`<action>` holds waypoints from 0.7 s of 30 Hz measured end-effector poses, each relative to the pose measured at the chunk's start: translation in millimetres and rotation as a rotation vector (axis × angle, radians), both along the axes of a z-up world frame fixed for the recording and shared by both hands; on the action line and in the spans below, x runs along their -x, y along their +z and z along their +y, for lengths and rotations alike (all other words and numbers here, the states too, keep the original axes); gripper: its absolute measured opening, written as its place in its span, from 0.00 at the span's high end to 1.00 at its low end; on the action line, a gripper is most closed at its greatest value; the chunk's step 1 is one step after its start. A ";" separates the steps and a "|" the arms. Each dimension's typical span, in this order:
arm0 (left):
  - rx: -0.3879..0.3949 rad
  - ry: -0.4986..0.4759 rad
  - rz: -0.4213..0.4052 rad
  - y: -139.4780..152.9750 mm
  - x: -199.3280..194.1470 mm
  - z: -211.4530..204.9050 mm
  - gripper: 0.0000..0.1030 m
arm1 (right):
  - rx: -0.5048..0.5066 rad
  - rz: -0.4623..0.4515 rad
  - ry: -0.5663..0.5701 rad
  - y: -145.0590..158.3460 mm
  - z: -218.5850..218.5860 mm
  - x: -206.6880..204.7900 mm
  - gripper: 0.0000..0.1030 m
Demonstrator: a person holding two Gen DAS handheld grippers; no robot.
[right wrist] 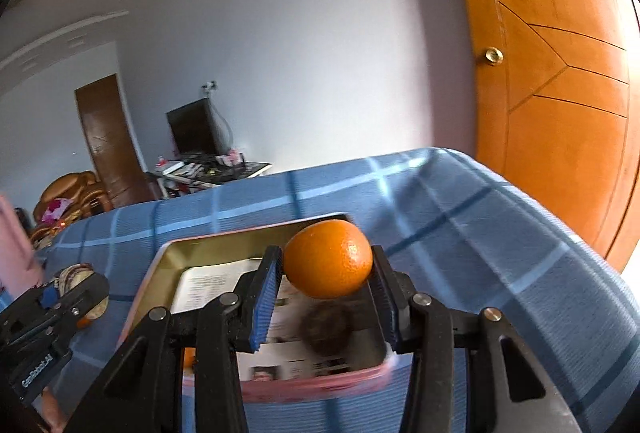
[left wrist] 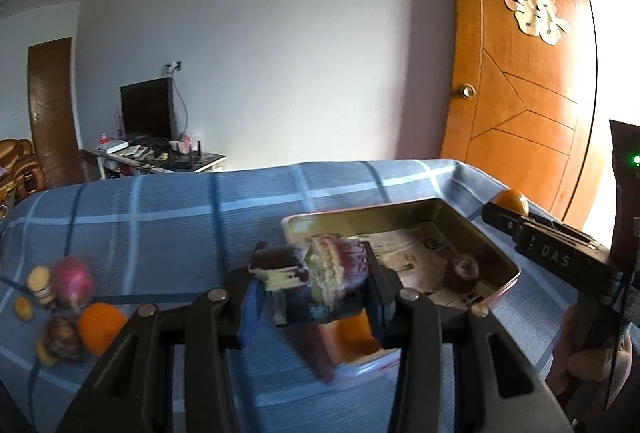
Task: Organize fruits
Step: 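Carry the tuber piece in the left tool while the right tool carries the orange to the tin, then open the left tool over the tin while the right tool releases the orange inside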
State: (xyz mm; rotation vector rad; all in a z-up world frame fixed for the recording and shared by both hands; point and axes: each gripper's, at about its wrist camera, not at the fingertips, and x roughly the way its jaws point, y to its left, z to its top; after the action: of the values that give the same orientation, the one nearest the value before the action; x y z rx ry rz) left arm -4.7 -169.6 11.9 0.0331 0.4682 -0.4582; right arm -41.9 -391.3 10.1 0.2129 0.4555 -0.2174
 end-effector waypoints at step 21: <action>-0.158 -0.018 0.185 -23.5 -24.9 -72.7 0.57 | 0.011 0.198 0.176 -24.6 11.6 -57.7 0.55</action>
State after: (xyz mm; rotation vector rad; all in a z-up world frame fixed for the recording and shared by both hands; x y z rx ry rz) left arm 20.1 -242.4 -11.6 0.1484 0.6858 -0.4434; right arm 15.9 -379.7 -14.5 0.1398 0.6659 -0.0683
